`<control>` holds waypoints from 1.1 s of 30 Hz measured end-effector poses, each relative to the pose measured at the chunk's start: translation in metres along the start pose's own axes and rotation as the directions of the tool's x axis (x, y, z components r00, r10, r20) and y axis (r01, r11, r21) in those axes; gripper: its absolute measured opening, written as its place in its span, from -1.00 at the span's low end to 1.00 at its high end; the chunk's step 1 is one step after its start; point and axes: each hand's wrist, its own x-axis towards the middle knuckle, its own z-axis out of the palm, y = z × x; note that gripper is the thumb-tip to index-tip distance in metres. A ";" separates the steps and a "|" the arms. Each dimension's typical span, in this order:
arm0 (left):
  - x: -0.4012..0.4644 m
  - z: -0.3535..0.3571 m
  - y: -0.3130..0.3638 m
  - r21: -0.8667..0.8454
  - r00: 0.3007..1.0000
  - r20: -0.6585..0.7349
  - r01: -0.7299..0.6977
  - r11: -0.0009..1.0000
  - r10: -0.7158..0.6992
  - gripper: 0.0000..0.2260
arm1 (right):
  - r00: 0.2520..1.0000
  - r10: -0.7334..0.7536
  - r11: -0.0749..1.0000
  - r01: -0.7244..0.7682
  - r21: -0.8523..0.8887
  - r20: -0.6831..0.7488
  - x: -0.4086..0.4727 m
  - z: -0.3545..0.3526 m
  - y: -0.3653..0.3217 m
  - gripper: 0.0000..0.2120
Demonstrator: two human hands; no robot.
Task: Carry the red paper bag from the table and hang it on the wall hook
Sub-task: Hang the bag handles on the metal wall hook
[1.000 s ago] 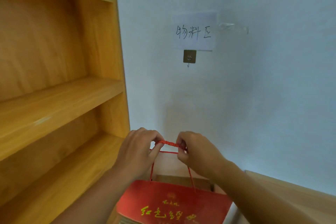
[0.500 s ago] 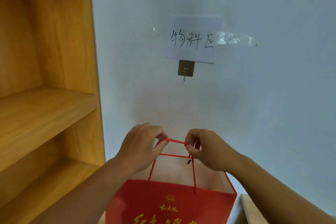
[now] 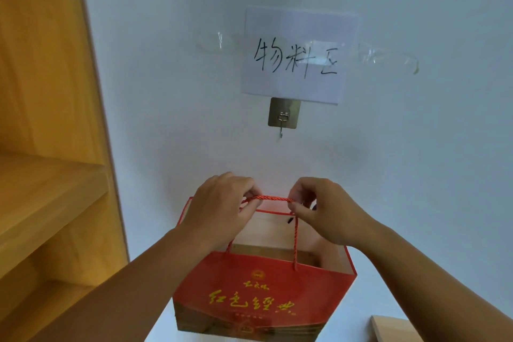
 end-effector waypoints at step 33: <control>0.134 0.042 -0.033 -0.078 0.962 -0.256 0.078 0.994 -0.096 -0.93 | 0.901 0.025 0.974 0.075 0.212 -0.433 0.128 -0.007 0.051 -0.91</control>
